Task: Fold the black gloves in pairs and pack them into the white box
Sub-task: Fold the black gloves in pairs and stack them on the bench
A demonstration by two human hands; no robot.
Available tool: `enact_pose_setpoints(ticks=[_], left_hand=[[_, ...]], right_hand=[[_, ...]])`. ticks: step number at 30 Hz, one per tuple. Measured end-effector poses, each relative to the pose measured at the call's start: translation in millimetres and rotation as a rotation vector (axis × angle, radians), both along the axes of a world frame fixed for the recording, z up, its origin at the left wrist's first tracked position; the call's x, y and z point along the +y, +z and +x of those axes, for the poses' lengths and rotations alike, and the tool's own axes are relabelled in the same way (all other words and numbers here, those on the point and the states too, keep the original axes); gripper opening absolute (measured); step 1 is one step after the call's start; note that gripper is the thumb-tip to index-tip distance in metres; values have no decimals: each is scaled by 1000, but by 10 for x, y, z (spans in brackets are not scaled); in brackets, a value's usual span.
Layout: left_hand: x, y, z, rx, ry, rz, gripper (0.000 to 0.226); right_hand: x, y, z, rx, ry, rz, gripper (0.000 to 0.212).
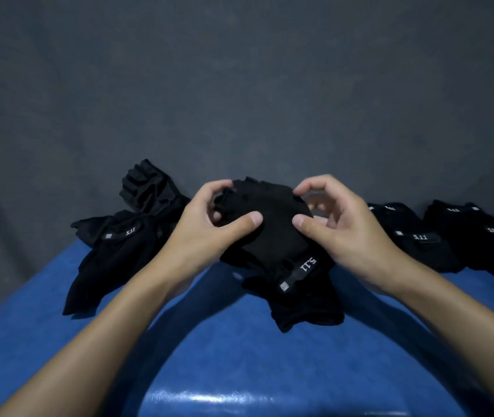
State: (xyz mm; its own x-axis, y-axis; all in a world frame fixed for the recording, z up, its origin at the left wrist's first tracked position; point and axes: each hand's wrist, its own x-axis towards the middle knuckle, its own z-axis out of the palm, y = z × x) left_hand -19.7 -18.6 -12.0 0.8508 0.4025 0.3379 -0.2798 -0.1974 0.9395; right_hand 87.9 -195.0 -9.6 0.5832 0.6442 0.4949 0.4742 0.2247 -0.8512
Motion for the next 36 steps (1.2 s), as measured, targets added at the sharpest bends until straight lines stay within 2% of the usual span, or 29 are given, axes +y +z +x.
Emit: enact_pose_setpoints(ticks=[3,6,10,14,16,20,21,26,29,32,34,36], left_hand=[[27,-21,-18,127,-91,-51,56],[-14,-15,-38,57,-126,-153,57],[-40,-10,-24,-36,-104,-178,67],[-8,-63,-21,-23,-100,-180,77],[15,-99,-2,11,-94,-148,72],[-24,-133,28,27,-107,-87,24],[-43,-137,27,41,-115,-79,20],[-143,-167,24,120,-78,14,43],[-207,-183,43,126,-58,71,47],[-224,-216,73,183,-51,101,46],[-230,-255,94,222,-39,121,44],[-238,-293,110,245,-20,133,43]], right_hand=[[-47,-1,4,-132,-115,-30,27],[-92,-25,-3,-112,-87,-79,34],[-137,-23,-49,-90,-60,-96,47],[-207,26,-96,-118,-118,-100,57],[-228,21,-110,-123,-132,-104,61],[-278,-14,-122,-65,-110,-144,66],[-293,-21,-121,-53,-105,-158,67],[-388,-86,-124,84,-115,-208,67],[-436,-121,-129,197,-112,-247,71],[-449,-143,-149,161,-157,-347,75],[-447,-168,-152,131,-171,-397,69],[-454,-188,-149,133,-158,-398,47]])
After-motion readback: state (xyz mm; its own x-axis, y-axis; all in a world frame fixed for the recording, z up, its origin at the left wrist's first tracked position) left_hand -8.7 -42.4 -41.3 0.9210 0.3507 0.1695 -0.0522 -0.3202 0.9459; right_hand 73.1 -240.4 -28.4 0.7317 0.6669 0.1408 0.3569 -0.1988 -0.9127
